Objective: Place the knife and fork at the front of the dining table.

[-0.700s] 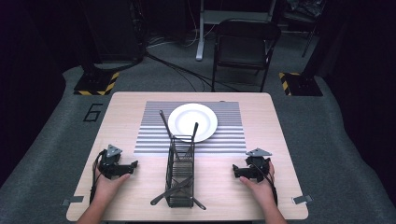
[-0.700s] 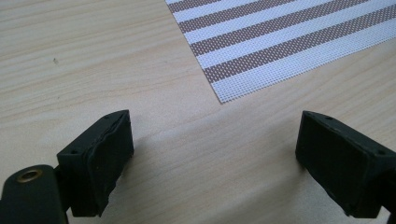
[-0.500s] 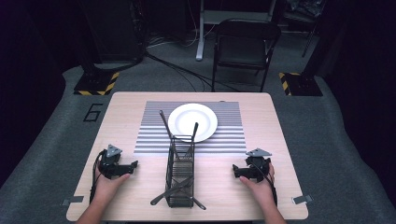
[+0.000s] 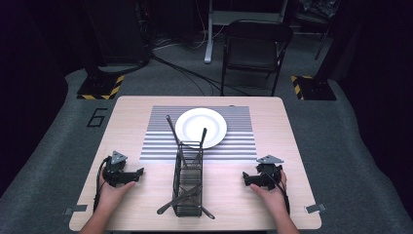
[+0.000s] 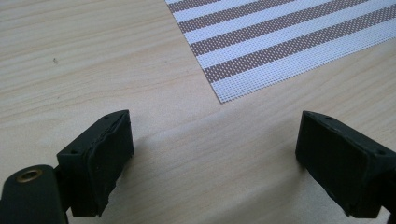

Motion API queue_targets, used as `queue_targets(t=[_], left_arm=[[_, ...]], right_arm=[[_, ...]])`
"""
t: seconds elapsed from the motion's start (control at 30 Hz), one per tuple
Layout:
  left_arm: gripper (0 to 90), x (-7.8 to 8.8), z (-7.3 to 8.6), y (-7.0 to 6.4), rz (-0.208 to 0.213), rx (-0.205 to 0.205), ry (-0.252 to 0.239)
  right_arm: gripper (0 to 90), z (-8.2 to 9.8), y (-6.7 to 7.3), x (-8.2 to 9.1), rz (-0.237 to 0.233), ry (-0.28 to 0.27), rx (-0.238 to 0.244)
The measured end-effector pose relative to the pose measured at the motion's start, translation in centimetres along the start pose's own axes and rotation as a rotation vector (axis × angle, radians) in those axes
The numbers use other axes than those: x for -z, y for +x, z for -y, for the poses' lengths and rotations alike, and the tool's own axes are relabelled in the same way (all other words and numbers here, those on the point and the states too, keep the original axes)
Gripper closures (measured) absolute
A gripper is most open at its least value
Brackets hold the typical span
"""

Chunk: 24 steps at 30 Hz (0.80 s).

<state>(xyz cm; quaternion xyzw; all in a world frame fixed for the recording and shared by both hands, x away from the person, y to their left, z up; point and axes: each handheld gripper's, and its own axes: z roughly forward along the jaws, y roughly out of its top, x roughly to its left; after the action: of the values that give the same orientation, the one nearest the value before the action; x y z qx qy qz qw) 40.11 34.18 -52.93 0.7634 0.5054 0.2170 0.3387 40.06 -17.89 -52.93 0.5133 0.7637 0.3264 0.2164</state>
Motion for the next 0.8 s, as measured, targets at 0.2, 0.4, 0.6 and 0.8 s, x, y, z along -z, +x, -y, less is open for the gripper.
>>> queue_targets(t=[0.2,0.4,0.6,0.8], left_arm=[[11.2,0.0,0.0,0.0,0.001,-0.001,0.000],[11.2,0.0,0.0,0.0,0.001,-0.001,-0.001],[11.2,0.0,0.0,0.0,0.001,-0.002,0.000],[11.2,0.0,0.0,0.0,0.001,-0.002,0.000]], right_arm=[[1.2,0.0,0.0,0.1,-0.002,-0.004,-0.005],[12.3,-0.1,0.0,0.4,0.010,-0.003,-0.012],[18.4,-0.2,0.0,0.8,0.017,0.012,-0.013],[27.0,-0.9,0.5,1.9,0.000,0.005,-0.002]])
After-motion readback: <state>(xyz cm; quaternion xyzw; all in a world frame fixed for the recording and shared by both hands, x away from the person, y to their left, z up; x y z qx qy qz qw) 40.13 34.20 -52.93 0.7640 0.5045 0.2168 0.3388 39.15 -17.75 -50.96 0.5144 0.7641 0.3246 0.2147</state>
